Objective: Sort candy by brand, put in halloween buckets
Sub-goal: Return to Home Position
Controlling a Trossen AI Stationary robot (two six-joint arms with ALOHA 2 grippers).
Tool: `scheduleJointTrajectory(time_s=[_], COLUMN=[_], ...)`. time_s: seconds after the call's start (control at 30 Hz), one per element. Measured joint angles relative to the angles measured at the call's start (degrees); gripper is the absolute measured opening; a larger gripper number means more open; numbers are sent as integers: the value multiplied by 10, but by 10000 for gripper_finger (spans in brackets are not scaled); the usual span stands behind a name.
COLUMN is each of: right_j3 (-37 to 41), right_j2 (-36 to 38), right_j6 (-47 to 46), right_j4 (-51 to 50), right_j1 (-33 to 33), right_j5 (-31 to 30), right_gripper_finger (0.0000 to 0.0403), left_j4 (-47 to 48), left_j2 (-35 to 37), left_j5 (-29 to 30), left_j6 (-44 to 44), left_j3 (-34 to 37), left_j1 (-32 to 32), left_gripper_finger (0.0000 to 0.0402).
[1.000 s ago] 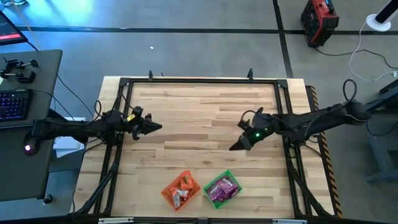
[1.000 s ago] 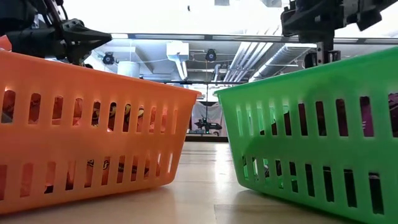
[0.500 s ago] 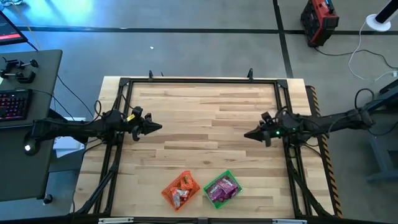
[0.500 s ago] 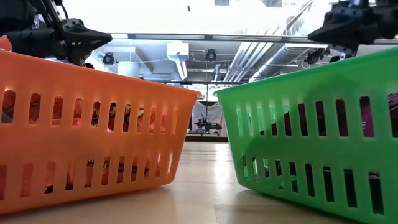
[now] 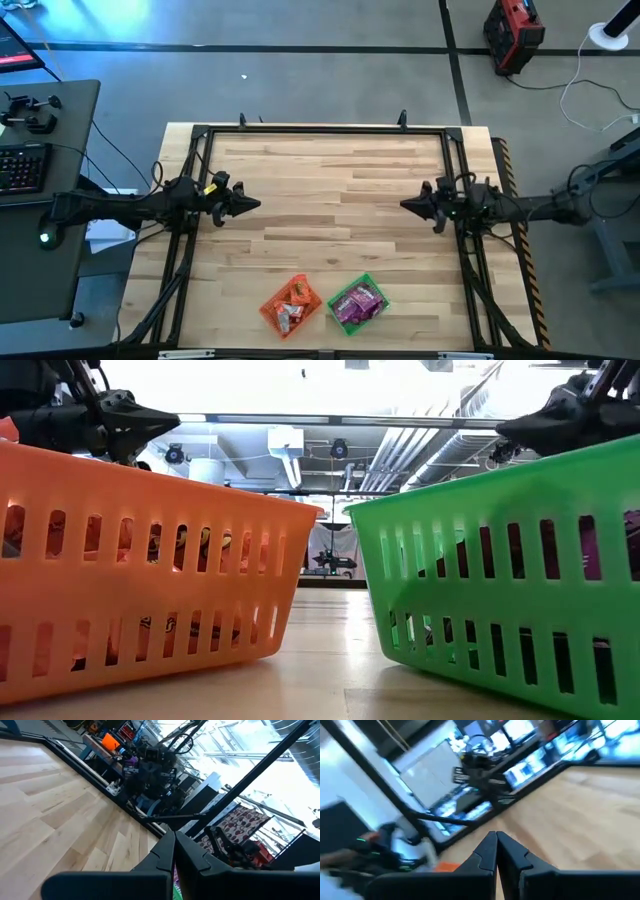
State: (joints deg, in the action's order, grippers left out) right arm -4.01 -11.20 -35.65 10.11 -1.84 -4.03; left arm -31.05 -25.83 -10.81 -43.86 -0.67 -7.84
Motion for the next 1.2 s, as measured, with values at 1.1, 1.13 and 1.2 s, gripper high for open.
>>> scheduleJointTrajectory(time_s=[1.1,1.13,1.2], right_j3=[34,34,35], right_j2=[3,3,3], right_j6=[102,102,102], right_j4=[-93,-93,-93], right_j1=[38,38,38], right_j5=[36,36,36], right_gripper_finger=[0,0,0], left_j4=[252,254,255], left_j2=[256,256,256], left_j5=[1,0,0], left_j6=[0,0,0], left_j3=[0,0,0], left_j1=[6,8,9], left_gripper_finger=[0,0,0])
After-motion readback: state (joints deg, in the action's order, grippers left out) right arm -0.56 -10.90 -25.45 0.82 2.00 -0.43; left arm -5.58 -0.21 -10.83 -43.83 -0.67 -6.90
